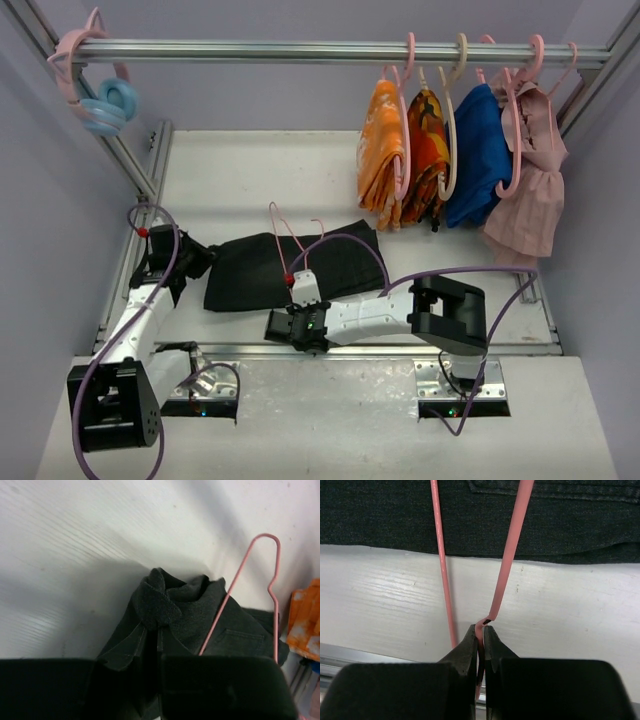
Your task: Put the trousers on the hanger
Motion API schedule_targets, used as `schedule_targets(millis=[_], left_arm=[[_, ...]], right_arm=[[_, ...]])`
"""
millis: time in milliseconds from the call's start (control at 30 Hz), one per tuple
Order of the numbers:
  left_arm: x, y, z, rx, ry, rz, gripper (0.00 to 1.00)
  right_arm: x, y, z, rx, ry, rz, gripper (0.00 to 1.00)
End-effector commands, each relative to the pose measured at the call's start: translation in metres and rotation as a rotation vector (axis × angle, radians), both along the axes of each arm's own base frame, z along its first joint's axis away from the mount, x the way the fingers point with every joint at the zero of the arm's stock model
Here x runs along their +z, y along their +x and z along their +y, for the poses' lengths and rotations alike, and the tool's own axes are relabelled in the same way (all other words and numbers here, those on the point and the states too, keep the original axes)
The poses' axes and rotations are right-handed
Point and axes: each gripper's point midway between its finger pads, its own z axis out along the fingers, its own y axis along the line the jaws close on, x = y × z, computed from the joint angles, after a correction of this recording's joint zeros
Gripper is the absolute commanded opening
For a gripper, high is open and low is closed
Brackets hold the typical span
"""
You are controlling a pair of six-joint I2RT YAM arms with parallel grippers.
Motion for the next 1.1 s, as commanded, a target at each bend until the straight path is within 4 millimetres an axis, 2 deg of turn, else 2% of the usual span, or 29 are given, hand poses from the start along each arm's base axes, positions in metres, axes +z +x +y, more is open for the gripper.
schedule_targets(millis=[0,100,167,267,367,433,600,700,800,833,867,1000,1067], left_arm=[[0.049,0.014,-0.056,-0.167,-0.094,-0.109,0.0],[0.065,0.021,-0.094,-0.236,-0.14,-0.122,0.0],[0.07,0.026,-0.118,-0.279,-0.177,-0.103,0.0],[0.075,0.034,-0.15,-0.323,-0.24,-0.071,0.0],[0.071,0.039,-0.173,-0.335,-0.286,-0.046,0.0],[0.058,0.04,-0.185,-0.33,-0.301,0.0,0.0],[0.034,0.041,-0.217,-0.369,-0.345,0.069,0.0],[0.032,0.047,-0.236,-0.405,-0.368,0.08,0.0],[0.041,0.057,-0.254,-0.443,-0.402,0.045,0.0],[0.045,0.06,-0.259,-0.455,-0.41,0.032,0.07],[0.045,0.061,-0.263,-0.466,-0.415,0.031,0.1],[0.051,0.076,-0.286,-0.527,-0.453,0.002,0.43],[0.048,0.077,-0.293,-0.544,-0.479,0.003,0.55]], right_arm=[[0.008,0.008,-0.001,-0.058,0.044,-0.044,0.0],[0.003,0.003,-0.005,-0.02,0.095,-0.039,0.0],[0.011,0.005,0.005,0.034,0.152,-0.054,0.0],[0.019,0.008,0.001,0.058,0.164,-0.079,0.0],[0.024,0.01,-0.005,0.056,0.21,-0.086,0.0],[0.021,0.01,-0.01,0.062,0.242,-0.079,0.0],[0.028,0.012,-0.018,0.093,0.257,-0.101,0.0],[0.024,0.01,-0.025,0.117,0.246,-0.09,0.0],[0.025,0.007,-0.024,0.163,0.288,-0.085,0.0],[0.023,0.006,-0.028,0.165,0.284,-0.082,0.0],[0.024,0.006,-0.03,0.165,0.286,-0.083,0.0],[0.011,0.004,-0.05,0.141,0.284,-0.042,0.0],[0.008,0.003,-0.056,0.121,0.302,-0.023,0.0]])
